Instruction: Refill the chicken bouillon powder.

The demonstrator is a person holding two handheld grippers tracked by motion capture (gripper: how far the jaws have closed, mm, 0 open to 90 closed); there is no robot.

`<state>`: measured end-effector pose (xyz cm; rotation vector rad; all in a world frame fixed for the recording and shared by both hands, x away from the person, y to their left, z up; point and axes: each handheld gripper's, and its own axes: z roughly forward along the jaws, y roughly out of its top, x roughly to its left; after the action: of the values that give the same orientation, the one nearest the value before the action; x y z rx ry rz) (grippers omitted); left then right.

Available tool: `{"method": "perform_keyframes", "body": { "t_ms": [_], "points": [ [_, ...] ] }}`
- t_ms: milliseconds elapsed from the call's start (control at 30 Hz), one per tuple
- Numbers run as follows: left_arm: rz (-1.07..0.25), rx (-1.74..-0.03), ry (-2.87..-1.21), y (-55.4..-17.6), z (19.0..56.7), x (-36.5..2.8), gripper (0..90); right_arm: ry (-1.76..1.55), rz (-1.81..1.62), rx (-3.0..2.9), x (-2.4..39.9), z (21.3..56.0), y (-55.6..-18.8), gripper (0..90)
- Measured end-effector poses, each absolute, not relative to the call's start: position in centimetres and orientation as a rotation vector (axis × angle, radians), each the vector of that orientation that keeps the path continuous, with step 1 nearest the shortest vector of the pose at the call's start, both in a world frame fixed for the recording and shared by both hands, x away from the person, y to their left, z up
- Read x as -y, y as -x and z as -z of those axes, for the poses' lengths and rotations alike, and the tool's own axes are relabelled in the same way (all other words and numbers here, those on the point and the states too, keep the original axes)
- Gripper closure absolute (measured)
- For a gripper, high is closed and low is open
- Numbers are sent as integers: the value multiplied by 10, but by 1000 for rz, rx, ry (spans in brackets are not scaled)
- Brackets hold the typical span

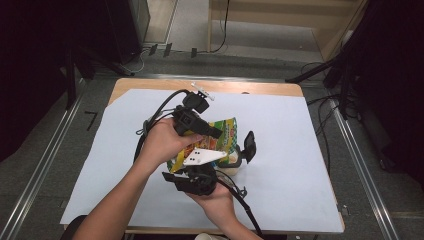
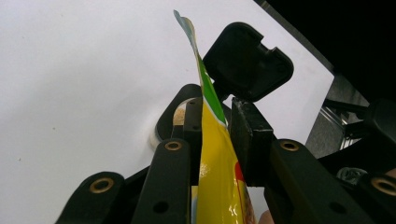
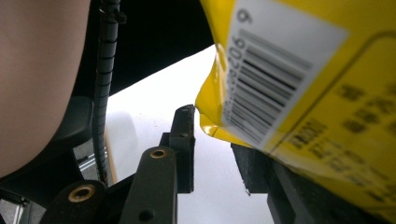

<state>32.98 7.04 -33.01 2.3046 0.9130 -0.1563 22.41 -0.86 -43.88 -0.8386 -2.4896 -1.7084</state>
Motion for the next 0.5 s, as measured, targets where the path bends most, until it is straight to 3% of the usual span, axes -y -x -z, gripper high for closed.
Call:
{"method": "perform_keyframes", "body": {
  "t_ms": [500],
  "points": [
    [189, -936, -2332, -333, 338, -74, 766, 834, 1697, 2505, 8, 449, -226, 667]
  ]
}}
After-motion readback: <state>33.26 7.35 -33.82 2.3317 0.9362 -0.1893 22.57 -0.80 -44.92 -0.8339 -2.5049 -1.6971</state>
